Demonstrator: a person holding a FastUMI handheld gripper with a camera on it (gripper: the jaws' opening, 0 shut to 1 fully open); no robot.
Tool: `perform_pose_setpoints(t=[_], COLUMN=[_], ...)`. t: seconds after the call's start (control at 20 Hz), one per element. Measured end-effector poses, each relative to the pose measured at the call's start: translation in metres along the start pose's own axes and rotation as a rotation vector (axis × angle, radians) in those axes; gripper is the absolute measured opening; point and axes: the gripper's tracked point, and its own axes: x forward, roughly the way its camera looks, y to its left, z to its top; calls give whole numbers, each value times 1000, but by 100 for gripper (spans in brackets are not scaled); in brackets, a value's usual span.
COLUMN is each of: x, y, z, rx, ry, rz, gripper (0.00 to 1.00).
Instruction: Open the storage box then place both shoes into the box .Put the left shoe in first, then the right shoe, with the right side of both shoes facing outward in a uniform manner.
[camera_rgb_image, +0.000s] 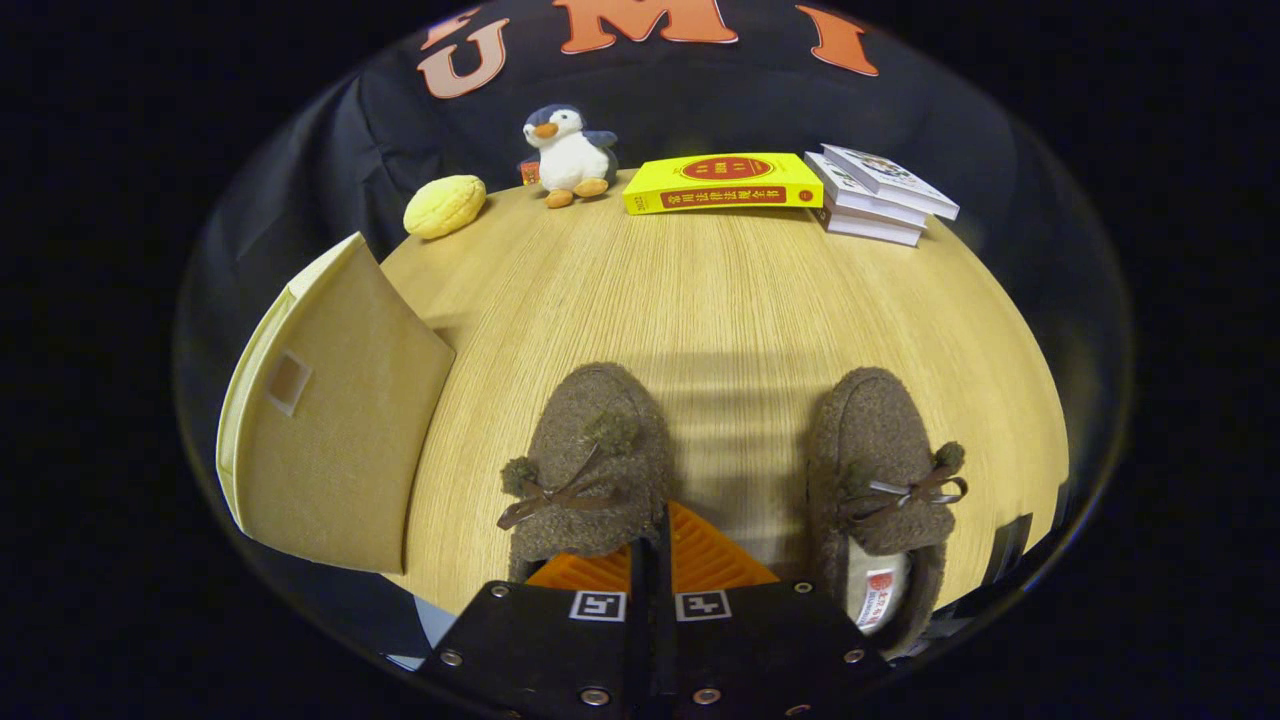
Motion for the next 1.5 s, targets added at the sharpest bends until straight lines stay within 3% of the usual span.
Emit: perform_pose_setpoints(t=[0.4,0.8,1.15,1.5], x=[-79,-131,-107,-53], y=[57,167,262,310], z=[85,132,117,79], rx=[73,82,13,-54], ry=[-102,-165,-90,40], rz=[56,180,250,210], gripper=[4,3,3,4])
